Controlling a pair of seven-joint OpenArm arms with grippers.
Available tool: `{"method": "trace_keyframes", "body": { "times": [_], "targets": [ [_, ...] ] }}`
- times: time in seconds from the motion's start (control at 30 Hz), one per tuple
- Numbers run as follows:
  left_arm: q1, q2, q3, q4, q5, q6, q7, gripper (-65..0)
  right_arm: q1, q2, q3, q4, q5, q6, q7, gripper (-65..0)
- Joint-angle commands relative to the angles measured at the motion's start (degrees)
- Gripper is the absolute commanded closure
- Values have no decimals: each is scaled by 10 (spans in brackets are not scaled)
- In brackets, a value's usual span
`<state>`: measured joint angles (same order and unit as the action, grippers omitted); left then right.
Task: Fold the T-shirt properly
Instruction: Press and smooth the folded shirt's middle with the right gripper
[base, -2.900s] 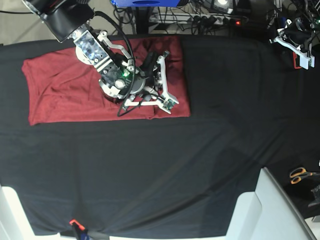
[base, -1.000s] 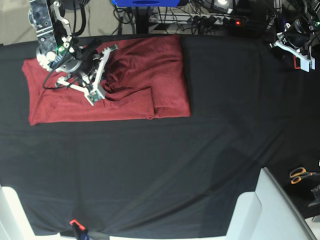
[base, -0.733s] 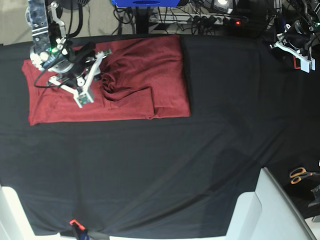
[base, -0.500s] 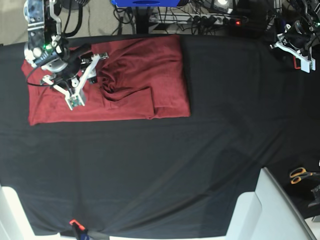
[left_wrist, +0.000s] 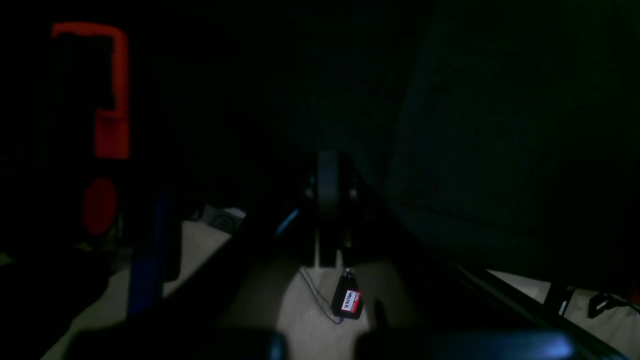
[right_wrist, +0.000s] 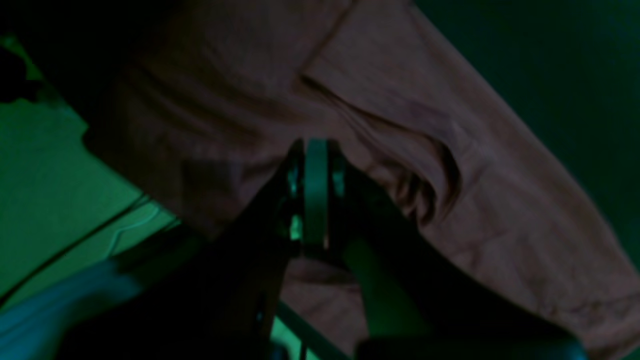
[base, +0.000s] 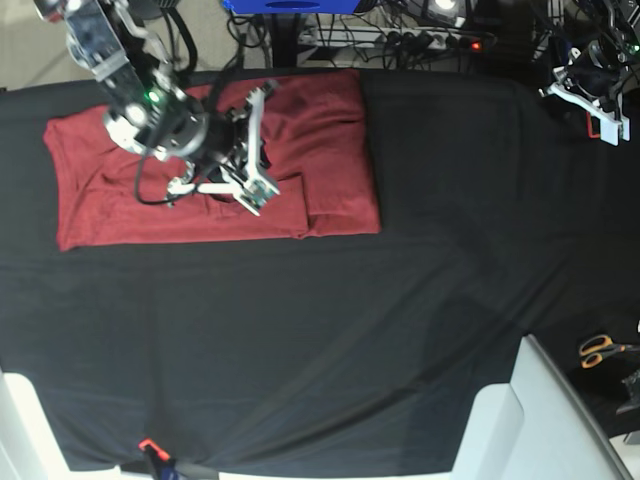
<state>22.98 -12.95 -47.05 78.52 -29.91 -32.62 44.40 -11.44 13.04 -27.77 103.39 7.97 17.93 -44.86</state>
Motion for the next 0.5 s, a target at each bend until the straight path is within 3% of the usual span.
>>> {"method": "trace_keyframes", "body": {
  "times": [0.0, 0.3, 0.47],
  "targets": [
    [3, -10, -4, 7, -6, -2, -8, 0, 18, -8, -5, -12, 0, -1, 8, -8],
    [3, -9, -4, 7, -6, -2, -8, 0, 83, -76, -17, -115, -1, -1, 5, -8],
    [3, -9, -4, 7, -6, -2, -8, 0, 103, -89, -90, -128, -1, -2, -18, -8]
  ]
}}
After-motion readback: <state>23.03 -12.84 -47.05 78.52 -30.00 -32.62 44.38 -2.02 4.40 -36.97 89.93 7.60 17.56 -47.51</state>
